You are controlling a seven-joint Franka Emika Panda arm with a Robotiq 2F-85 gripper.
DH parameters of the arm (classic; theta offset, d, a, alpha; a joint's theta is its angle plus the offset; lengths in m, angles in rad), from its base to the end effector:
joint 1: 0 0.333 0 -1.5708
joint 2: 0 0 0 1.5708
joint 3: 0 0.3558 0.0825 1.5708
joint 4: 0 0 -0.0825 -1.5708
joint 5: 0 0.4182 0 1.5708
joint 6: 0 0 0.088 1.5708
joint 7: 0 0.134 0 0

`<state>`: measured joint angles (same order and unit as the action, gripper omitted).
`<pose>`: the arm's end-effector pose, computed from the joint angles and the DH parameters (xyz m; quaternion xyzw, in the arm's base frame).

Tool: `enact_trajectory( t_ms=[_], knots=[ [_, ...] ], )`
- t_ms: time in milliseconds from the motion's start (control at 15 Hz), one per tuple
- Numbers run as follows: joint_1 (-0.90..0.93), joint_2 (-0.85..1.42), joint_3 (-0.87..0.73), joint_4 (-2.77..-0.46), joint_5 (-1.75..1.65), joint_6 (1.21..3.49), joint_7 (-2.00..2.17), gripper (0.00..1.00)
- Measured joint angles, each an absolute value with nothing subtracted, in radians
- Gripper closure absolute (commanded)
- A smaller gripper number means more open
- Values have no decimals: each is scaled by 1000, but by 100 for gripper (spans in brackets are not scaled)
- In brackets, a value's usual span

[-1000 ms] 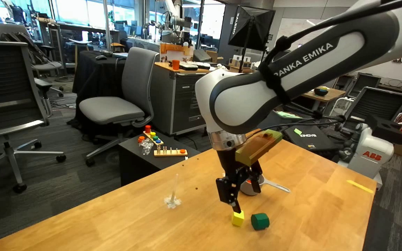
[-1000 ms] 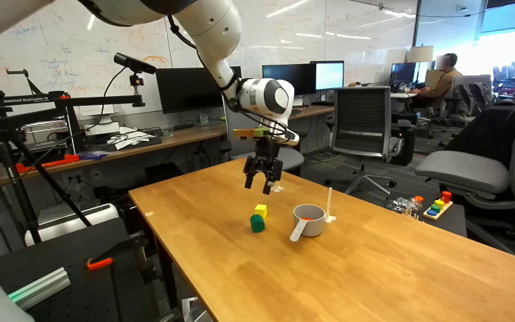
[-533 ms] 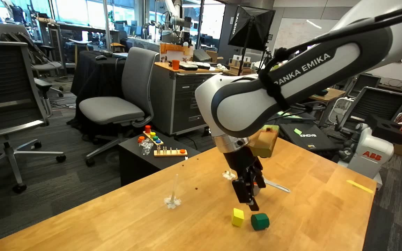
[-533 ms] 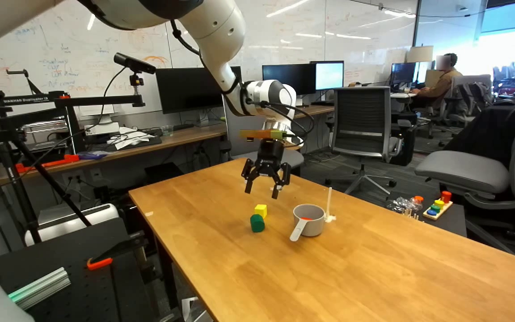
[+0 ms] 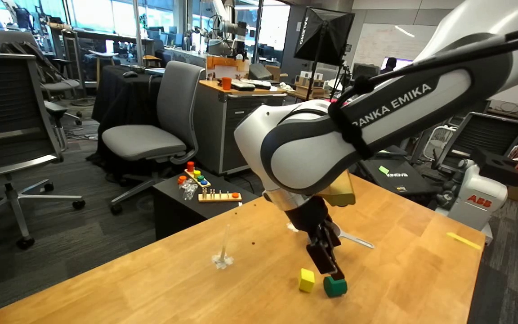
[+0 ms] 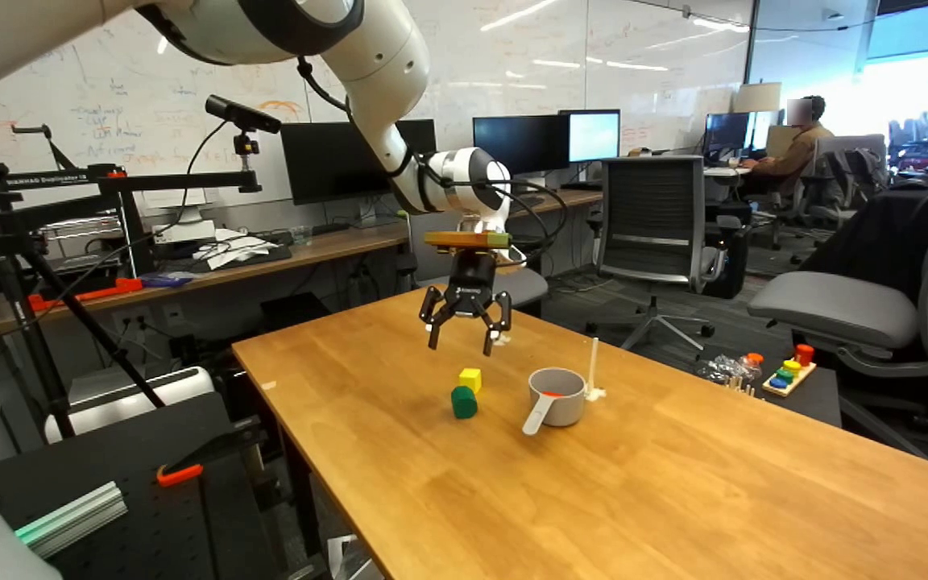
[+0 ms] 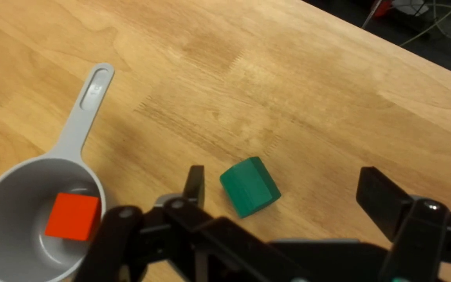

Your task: Put all the blocks in the cup

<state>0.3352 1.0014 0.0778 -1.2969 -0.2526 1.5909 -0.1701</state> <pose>0.6516 0.2402 0.0823 0.8840 0.3075 -0.3305 0.1216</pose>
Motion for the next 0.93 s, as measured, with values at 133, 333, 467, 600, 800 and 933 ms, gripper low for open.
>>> enact_trajectory(
  t_ms=[133,333,467,600,800,933],
  knots=[
    [334,1003,78,-1295,-253,1591,-172,0],
    [330,1015,78,-1294,-253,1603,-154,0],
    [329,1036,78,-1283,-253,1608,-149,0],
    [331,1065,78,-1260,-253,1612,-146,0],
    [337,1113,78,-1216,-253,1613,-137,0],
    [341,1143,78,-1186,-253,1613,-133,0]
  ],
)
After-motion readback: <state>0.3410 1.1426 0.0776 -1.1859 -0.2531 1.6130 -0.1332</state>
